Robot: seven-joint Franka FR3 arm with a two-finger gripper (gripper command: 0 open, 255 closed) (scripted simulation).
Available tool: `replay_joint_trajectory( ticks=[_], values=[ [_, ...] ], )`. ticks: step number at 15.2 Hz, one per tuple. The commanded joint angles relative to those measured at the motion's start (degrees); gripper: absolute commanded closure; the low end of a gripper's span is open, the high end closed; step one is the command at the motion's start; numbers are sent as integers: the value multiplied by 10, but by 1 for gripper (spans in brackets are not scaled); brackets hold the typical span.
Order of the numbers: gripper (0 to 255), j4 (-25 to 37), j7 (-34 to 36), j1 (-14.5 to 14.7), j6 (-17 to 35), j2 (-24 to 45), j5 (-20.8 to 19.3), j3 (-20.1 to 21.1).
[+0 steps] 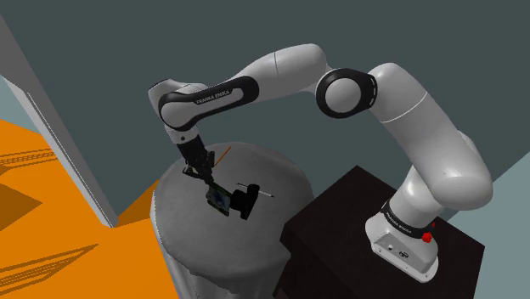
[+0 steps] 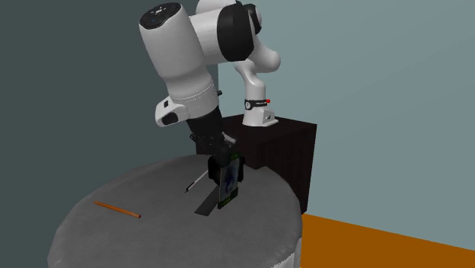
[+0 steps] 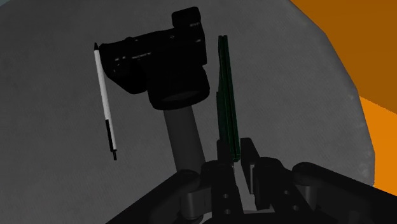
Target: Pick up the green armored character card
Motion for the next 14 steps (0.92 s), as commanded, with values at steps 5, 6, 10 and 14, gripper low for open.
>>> replay_joint_trajectory(
  ticks=[5,6,10,14],
  values=[
    [255,7,2,-1,-28,-21,4,4],
    [255,8,2,-1,-33,-25,5,5],
    [255,16,3,-2,-53,-38,8,7],
    [255,22,3,-1,-65,-44,10,8]
  ],
)
